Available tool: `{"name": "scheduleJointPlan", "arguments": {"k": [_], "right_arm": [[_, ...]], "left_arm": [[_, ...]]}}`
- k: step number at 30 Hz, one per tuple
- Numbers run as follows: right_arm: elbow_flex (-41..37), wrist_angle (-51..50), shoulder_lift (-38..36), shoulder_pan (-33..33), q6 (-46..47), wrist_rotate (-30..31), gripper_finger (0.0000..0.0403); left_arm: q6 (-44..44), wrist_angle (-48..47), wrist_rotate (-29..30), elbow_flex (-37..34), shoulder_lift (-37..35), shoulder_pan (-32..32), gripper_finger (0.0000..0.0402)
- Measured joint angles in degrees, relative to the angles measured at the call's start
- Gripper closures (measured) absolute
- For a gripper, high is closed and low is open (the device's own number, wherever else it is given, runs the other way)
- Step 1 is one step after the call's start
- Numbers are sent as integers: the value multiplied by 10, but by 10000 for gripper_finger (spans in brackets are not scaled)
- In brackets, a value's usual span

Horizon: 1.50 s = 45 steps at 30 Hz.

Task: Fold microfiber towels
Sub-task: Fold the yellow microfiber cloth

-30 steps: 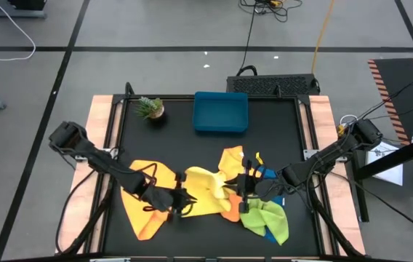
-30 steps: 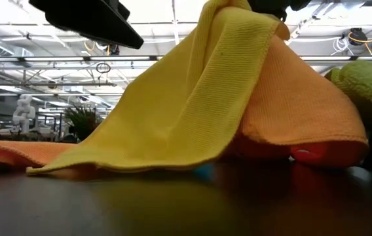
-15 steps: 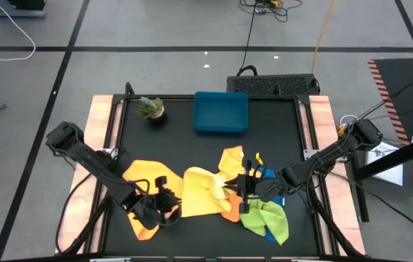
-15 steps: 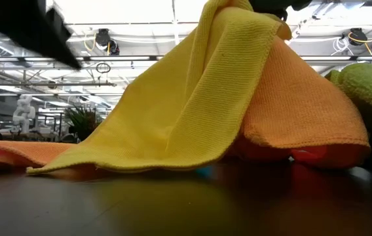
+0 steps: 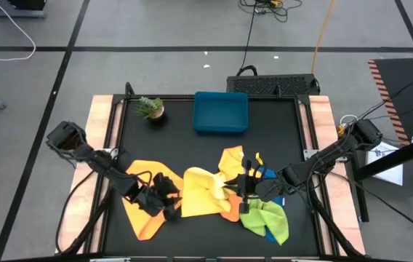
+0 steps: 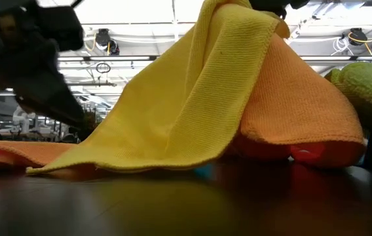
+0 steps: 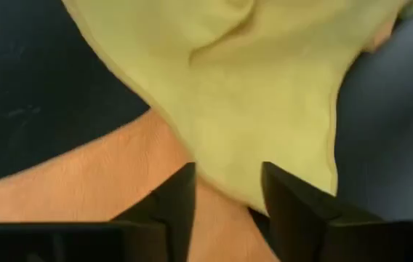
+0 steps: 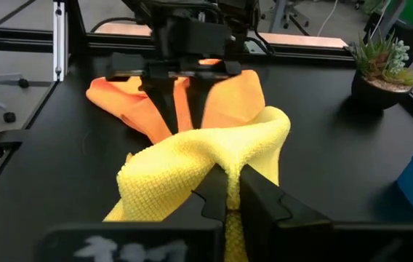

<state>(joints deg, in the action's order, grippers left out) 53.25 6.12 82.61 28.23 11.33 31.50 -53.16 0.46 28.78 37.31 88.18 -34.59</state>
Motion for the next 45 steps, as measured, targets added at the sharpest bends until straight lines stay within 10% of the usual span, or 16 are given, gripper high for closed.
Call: {"name": "scheduleJointPlan", "arguments": {"k": [16, 34, 45], "right_arm": [[0, 73, 0, 0, -50, 0, 392], [0, 73, 0, 0, -50, -1, 392], [0, 36, 0, 3, -30, -3, 388]], "left_arm": [[9, 38, -18, -21, 0, 31, 180], [75, 70, 12, -21, 18, 69, 250], [189, 179, -107, -20, 73, 83, 393]]}}
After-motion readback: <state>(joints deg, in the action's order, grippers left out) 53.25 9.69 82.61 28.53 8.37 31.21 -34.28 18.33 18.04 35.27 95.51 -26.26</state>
